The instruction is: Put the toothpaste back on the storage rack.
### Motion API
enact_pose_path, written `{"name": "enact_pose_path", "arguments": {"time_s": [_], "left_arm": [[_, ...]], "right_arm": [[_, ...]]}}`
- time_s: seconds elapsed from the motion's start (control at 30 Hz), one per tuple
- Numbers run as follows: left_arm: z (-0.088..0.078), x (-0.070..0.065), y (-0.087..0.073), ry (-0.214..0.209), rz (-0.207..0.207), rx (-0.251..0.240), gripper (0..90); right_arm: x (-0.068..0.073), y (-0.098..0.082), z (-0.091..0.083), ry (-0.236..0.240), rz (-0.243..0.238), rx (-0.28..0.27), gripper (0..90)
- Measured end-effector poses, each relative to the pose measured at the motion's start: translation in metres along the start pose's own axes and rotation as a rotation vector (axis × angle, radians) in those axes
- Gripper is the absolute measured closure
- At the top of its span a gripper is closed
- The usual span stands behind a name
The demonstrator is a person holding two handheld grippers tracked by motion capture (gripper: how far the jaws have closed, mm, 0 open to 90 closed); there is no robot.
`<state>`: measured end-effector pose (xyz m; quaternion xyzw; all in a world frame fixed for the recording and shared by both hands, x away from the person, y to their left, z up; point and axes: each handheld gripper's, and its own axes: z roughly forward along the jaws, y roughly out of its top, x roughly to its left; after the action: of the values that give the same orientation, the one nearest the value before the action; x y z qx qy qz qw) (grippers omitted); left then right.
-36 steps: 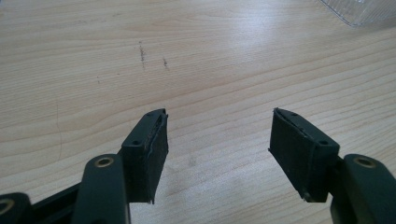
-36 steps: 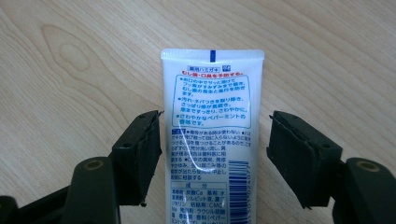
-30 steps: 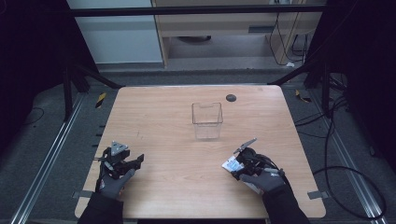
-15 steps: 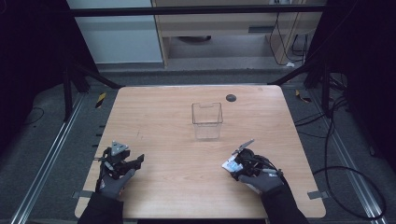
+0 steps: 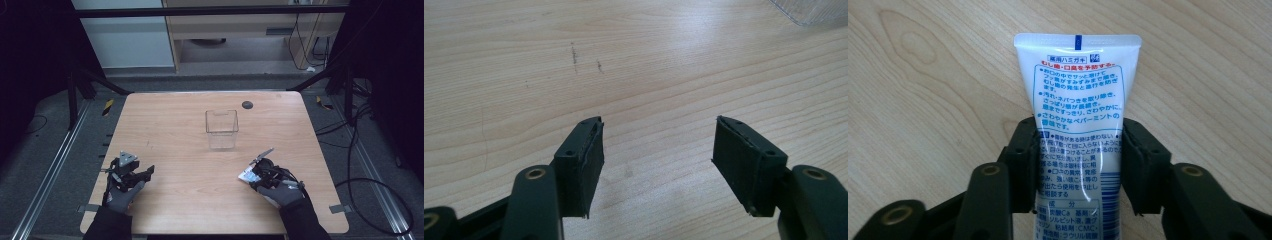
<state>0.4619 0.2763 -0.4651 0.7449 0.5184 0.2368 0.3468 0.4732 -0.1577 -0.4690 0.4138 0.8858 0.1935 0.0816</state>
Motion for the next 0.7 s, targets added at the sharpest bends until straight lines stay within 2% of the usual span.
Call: {"name": "enact_pose_path", "arguments": {"time_s": [0.07, 0.13, 0.37, 0.43, 0.5, 0.6, 0.67, 0.7], "left_arm": [[0.000, 0.000, 0.000, 0.000, 0.000, -0.001, 36.1], [0.000, 0.000, 0.000, 0.000, 0.000, -0.001, 36.1], [0.000, 0.000, 0.000, -0.001, 0.000, -0.002, 36.1], [0.000, 0.000, 0.000, -0.001, -0.001, -0.002, 36.1], [0.000, 0.000, 0.000, 0.000, -0.002, -0.002, 36.1], [0.000, 0.000, 0.000, 0.000, -0.003, -0.003, 36.1], [0.000, 0.000, 0.000, 0.000, -0.001, -0.002, 36.1], [0.000, 0.000, 0.000, 0.000, -0.001, -0.002, 36.1]], "right_arm": [[-0.001, 0.000, -0.002, 0.002, -0.004, -0.005, 60.4], [-0.003, -0.001, -0.008, 0.014, 0.012, -0.009, 65.3], [-0.007, -0.003, -0.019, 0.026, 0.034, -0.027, 70.5], [-0.009, -0.004, -0.027, 0.043, 0.048, -0.063, 71.5], [-0.010, -0.005, -0.029, 0.049, 0.056, -0.074, 71.7], [-0.013, -0.005, -0.038, 0.064, 0.066, -0.134, 72.2], [-0.013, -0.006, -0.045, 0.073, 0.081, -0.182, 72.4], [-0.015, -0.006, -0.050, 0.085, 0.091, -0.229, 72.5]]}}
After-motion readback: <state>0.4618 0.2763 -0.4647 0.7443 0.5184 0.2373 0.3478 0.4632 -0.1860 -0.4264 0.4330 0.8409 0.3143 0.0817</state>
